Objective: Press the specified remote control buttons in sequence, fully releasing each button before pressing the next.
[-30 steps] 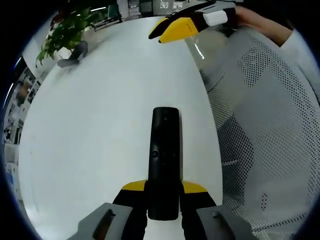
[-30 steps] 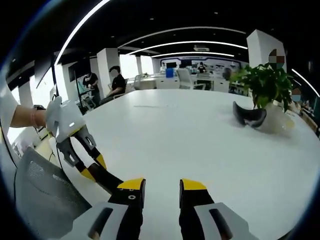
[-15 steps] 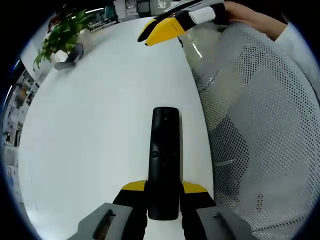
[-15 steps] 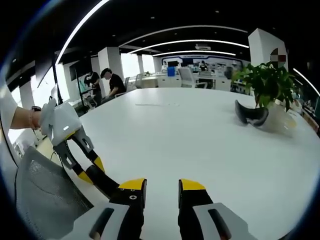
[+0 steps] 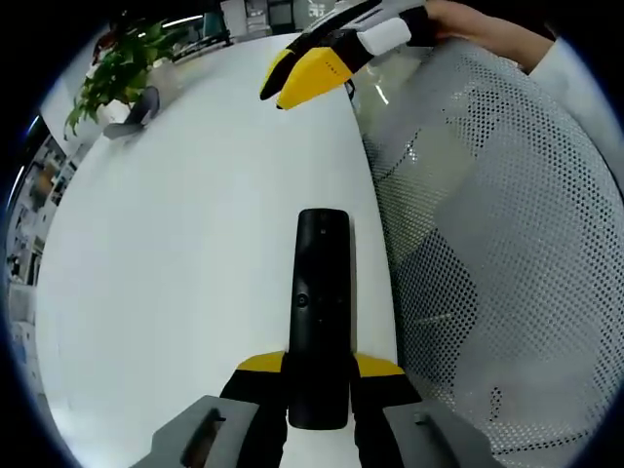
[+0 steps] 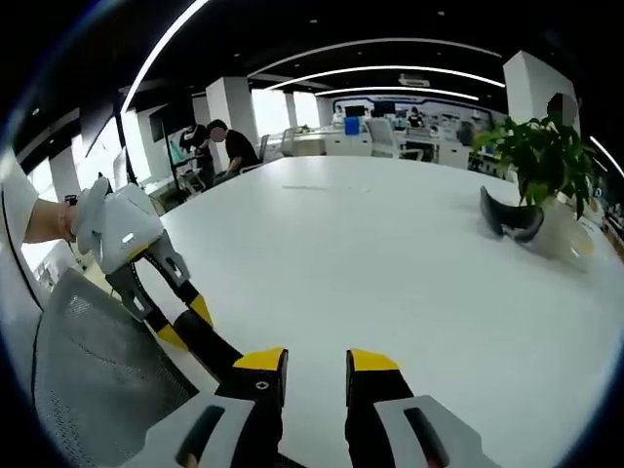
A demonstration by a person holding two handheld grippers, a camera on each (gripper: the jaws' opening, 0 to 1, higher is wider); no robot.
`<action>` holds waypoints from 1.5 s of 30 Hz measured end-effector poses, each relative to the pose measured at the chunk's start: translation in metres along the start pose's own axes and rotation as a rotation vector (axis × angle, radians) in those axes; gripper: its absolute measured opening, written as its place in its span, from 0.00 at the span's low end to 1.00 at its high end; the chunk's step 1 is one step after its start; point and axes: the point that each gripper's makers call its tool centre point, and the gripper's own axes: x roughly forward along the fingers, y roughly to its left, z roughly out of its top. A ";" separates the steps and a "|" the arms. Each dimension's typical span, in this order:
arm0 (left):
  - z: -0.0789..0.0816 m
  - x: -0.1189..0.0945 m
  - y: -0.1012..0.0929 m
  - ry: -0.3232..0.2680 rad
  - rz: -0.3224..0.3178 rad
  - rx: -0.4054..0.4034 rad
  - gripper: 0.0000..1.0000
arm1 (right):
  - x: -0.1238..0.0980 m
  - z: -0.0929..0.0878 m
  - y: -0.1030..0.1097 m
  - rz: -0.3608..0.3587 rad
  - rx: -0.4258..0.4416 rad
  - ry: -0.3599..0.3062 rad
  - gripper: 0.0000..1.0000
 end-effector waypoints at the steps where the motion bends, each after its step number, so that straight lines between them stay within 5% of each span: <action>1: 0.000 0.000 0.000 -0.006 -0.001 -0.001 0.23 | 0.001 -0.002 0.004 0.020 -0.003 0.013 0.20; 8: -0.002 -0.002 0.000 -0.117 -0.010 -0.017 0.24 | 0.009 -0.022 0.044 0.231 -0.194 0.167 0.00; 16: -0.001 -0.002 -0.001 -0.187 0.024 -0.082 0.24 | 0.017 -0.047 0.070 0.372 -0.385 0.314 0.00; 28: 0.001 -0.001 -0.001 -0.181 0.021 -0.070 0.24 | 0.045 -0.048 0.066 0.392 -0.562 0.404 0.00; 35: 0.000 -0.001 0.000 -0.201 0.017 -0.060 0.24 | 0.045 -0.050 0.064 0.367 -0.690 0.516 0.00; 45: 0.000 0.001 0.001 -0.174 0.017 -0.056 0.24 | 0.046 -0.051 0.059 0.358 -0.667 0.540 0.00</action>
